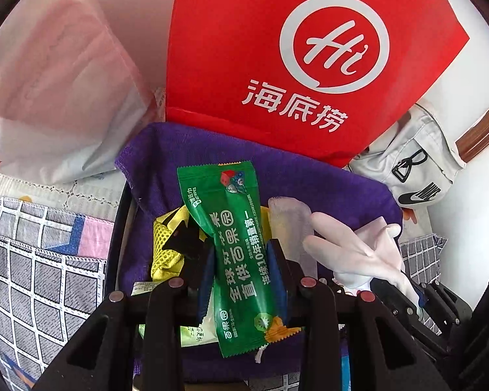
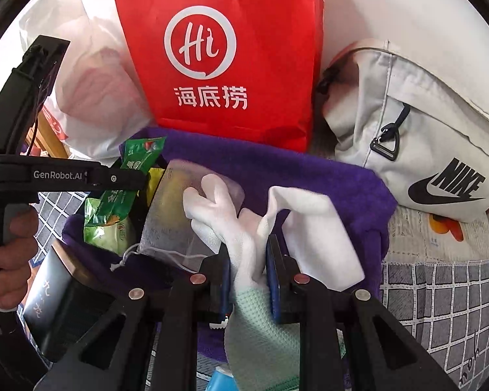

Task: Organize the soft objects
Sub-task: 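Lower the gloves and green packet onto the towel and open both tools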

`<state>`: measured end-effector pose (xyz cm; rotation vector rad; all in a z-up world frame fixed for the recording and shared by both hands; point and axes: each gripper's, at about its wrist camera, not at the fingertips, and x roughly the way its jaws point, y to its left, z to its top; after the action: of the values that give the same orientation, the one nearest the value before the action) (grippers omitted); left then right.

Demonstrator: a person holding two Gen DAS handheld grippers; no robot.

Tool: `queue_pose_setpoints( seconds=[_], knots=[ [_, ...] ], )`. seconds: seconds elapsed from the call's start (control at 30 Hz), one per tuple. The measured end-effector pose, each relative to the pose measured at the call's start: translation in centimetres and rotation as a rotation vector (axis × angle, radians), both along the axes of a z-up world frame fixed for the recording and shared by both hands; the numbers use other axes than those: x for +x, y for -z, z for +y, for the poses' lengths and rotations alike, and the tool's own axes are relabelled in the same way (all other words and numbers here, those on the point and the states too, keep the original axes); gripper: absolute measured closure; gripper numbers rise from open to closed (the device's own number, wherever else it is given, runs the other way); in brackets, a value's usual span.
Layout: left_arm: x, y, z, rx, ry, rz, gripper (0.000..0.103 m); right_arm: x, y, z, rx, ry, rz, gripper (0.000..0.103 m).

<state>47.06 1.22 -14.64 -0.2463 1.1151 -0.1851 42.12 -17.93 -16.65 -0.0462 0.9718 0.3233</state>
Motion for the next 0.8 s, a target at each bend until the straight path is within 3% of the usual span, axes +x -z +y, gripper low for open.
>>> queue_pose_setpoints(
  seconds=[0.23,0.33,0.5,0.7,0.8],
  knots=[
    [0.1,0.2,-0.2,-0.011,0.01,0.008,0.068,0.0,0.3,0.3,-0.003,-0.008,0.012,0.081],
    [0.2,0.4,-0.1,-0.03,0.014,0.019,0.059,0.0,0.4,0.8,0.004,-0.028,0.009,0.071],
    [0.0,0.2,-0.3,-0.033,0.022,0.015,0.053,-0.4,0.0,1.4,0.013,-0.053,-0.021,0.052],
    [-0.2,-0.5,0.0,-0.03,0.014,0.008,0.043,-0.9,-1.2,0.9,0.033,-0.044,-0.063,0.044],
    [-0.4,-1.1,0.1,-0.007,0.005,0.004,0.042,-0.8,-2.0,0.5,0.051,-0.017,-0.068,0.036]
  ],
)
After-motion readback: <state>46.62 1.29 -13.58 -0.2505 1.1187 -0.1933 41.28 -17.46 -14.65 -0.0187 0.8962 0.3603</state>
